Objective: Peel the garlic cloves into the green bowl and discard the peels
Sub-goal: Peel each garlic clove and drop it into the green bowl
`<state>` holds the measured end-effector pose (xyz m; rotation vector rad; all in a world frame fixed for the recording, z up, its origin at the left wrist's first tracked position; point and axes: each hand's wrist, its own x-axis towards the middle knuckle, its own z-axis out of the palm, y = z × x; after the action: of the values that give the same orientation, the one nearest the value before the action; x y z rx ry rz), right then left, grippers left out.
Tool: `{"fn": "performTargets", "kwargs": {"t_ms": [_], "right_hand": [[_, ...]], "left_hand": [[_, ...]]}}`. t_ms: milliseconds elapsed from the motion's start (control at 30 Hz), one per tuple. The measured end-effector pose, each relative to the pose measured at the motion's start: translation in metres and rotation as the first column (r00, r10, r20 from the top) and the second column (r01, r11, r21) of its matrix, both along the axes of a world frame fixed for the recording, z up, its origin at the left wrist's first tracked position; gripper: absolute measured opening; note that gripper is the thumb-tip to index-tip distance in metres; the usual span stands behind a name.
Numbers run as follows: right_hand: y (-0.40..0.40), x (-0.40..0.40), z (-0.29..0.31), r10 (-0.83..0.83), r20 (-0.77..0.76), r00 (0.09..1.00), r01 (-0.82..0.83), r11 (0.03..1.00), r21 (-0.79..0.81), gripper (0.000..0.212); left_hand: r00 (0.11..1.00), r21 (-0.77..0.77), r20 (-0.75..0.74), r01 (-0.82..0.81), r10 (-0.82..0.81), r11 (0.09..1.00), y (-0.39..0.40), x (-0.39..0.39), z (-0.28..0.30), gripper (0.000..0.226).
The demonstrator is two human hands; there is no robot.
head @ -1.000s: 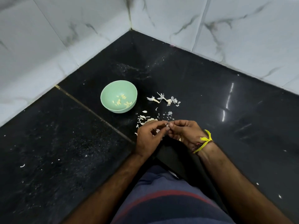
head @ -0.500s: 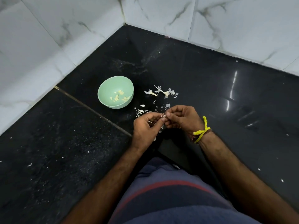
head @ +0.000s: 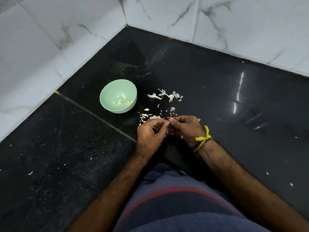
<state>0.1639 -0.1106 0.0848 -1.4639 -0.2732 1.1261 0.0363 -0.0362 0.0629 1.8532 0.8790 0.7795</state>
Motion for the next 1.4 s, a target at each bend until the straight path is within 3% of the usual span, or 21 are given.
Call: {"fn": "performTargets", "kwargs": {"t_ms": [267, 467, 567, 667, 767, 867, 933, 1067, 1133, 1200, 1300, 1400], "right_hand": [[0.000, 0.004, 0.003, 0.048, -0.222, 0.974, -0.038, 0.998, 0.050, 0.016], [0.000, 0.001, 0.004, 0.061, -0.236, 0.970, -0.042, 0.996, 0.085, 0.012], [0.000, -0.006, 0.005, -0.014, -0.102, 0.995, 0.032, 0.985, 0.172, 0.006], [-0.001, -0.008, 0.007, -0.013, 0.179, 0.984, -0.027, 0.975, 0.220, 0.010], [-0.001, -0.005, 0.007, 0.008, 0.454, 0.891, -0.098, 0.979, 0.177, 0.012], [0.003, -0.004, 0.005, -0.033, 0.718, 0.695, -0.109, 0.982, 0.151, 0.012], [0.004, -0.005, 0.004, -0.046, 0.783, 0.620, -0.122, 0.981, 0.154, 0.013], [0.004, -0.009, 0.005, -0.095, 0.802, 0.590, -0.136, 0.967, 0.215, 0.015], [0.004, -0.009, 0.003, -0.099, 0.796, 0.597, -0.137, 0.965, 0.223, 0.014], [0.004, -0.007, 0.001, -0.069, 0.748, 0.660, -0.148, 0.965, 0.219, 0.012], [0.004, -0.008, -0.003, -0.029, 0.511, 0.859, -0.130, 0.953, 0.273, 0.009], [0.003, -0.012, -0.006, -0.040, 0.274, 0.961, -0.055, 0.943, 0.329, 0.008]], "left_hand": [[0.998, -0.131, 0.063, 0.024, -0.016, 0.991, 0.002, -0.005, 0.002, 0.011], [0.995, -0.221, 0.088, -0.023, 0.043, 0.975, -0.004, -0.002, 0.008, 0.007], [0.992, -0.292, 0.079, -0.070, 0.097, 0.954, -0.005, 0.001, 0.010, 0.016], [0.988, -0.321, 0.073, -0.105, 0.135, 0.941, -0.004, 0.002, 0.013, 0.023], [0.990, -0.306, 0.062, -0.101, 0.125, 0.947, -0.004, 0.003, 0.020, 0.026], [0.993, -0.299, 0.051, -0.083, 0.103, 0.951, -0.004, 0.003, 0.022, 0.024], [0.994, -0.296, 0.041, -0.086, 0.102, 0.951, -0.003, 0.003, 0.021, 0.022], [0.995, -0.302, 0.030, -0.084, 0.098, 0.949, -0.004, 0.002, 0.027, 0.024], [0.996, -0.307, 0.023, -0.080, 0.091, 0.948, -0.005, 0.002, 0.029, 0.024], [0.996, -0.314, 0.018, -0.074, 0.084, 0.947, -0.006, 0.002, 0.030, 0.024], [0.996, -0.329, 0.025, -0.073, 0.085, 0.942, -0.007, 0.003, 0.031, 0.025], [0.996, -0.317, 0.031, -0.074, 0.088, 0.945, -0.009, 0.004, 0.035, 0.032]]}}
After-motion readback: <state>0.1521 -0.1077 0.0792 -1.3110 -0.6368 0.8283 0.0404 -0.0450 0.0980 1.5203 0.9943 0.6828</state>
